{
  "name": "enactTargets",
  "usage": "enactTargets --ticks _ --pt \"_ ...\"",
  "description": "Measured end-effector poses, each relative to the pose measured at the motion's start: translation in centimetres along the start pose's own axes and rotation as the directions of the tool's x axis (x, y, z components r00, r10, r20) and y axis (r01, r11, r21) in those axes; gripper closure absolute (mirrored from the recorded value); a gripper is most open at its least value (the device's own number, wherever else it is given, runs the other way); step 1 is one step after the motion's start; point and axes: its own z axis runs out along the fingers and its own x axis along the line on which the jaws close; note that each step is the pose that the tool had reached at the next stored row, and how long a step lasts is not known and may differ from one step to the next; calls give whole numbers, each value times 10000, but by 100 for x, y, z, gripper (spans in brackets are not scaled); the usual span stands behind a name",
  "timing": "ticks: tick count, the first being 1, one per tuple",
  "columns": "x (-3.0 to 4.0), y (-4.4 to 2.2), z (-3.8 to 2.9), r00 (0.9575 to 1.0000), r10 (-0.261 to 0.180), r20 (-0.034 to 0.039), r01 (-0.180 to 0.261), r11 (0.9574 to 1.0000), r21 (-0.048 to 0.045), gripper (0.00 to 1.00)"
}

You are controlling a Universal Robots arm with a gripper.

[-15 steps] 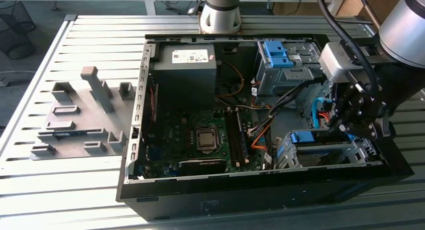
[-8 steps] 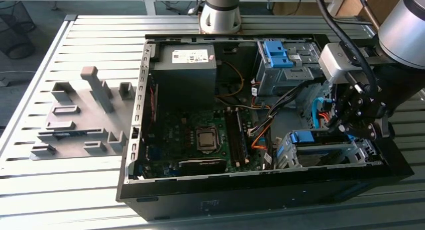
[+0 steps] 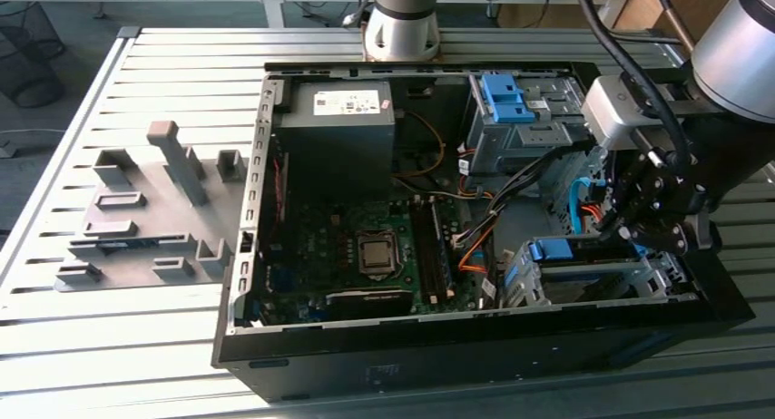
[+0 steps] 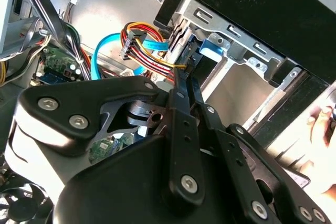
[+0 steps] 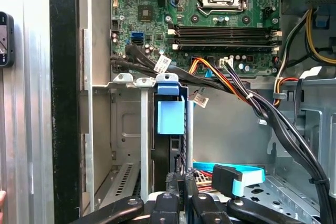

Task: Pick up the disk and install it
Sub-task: 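Insert the first disk wire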

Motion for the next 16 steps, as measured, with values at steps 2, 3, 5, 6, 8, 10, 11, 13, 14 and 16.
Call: enactTargets --ticks 2,3,5,6,8,10,11,13,14,16 --pt "0 -3 0 10000 68 -4 -68 10000 3 84" --pt "0 -4 1 9999 127 -6 -127 9999 4 84" --pt "0 -5 5 9998 182 -10 -182 9998 6 84" --pt "0 -5 7 9998 183 -10 -183 9998 6 84" --pt "0 -5 11 9998 182 -9 -182 9998 6 84" --pt "0 -5 15 9998 176 -8 -176 9998 6 84" --pt "0 -5 17 9998 175 -8 -175 9998 6 84" --pt "0 -4 22 9998 175 -6 -175 9998 6 84" --pt "0 -4 25 9998 175 -5 -175 9998 6 84" --pt "0 -4 32 9998 175 -5 -175 9998 6 84"
